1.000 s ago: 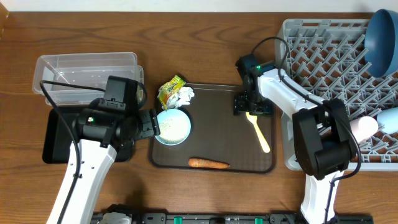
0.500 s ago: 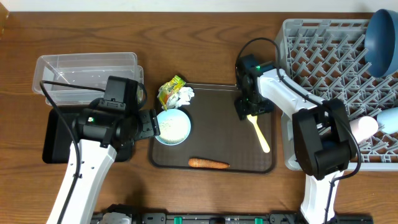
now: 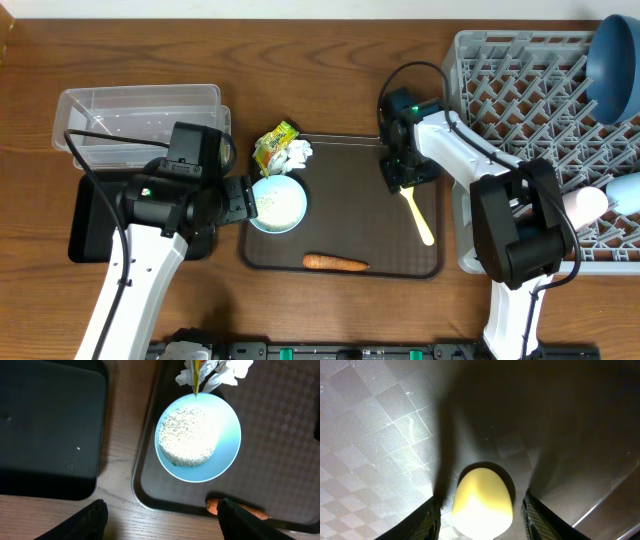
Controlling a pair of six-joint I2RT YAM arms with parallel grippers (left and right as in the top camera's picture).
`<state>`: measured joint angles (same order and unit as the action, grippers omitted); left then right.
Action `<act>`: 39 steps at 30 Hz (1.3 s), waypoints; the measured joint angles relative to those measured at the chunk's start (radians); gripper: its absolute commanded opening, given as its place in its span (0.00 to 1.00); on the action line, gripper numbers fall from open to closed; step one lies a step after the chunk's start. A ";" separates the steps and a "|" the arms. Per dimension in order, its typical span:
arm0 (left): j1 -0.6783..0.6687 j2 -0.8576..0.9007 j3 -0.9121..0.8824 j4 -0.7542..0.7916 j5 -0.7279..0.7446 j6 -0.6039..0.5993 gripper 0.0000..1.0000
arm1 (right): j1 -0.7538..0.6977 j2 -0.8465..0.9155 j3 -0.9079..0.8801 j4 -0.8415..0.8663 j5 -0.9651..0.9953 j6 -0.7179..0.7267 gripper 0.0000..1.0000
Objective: Sort waste into correct bins and load items into the dishwasher rack
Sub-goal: 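Lower the right gripper and grasp the yellow spoon on the tray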
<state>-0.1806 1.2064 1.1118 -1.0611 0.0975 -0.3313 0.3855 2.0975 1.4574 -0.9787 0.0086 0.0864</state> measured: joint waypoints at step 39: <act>0.000 0.000 0.000 -0.005 0.000 0.000 0.73 | 0.000 -0.002 -0.006 -0.003 -0.003 0.011 0.25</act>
<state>-0.1806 1.2064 1.1118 -1.0664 0.0975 -0.3313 0.3855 2.0953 1.4517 -0.9817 0.0051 0.0978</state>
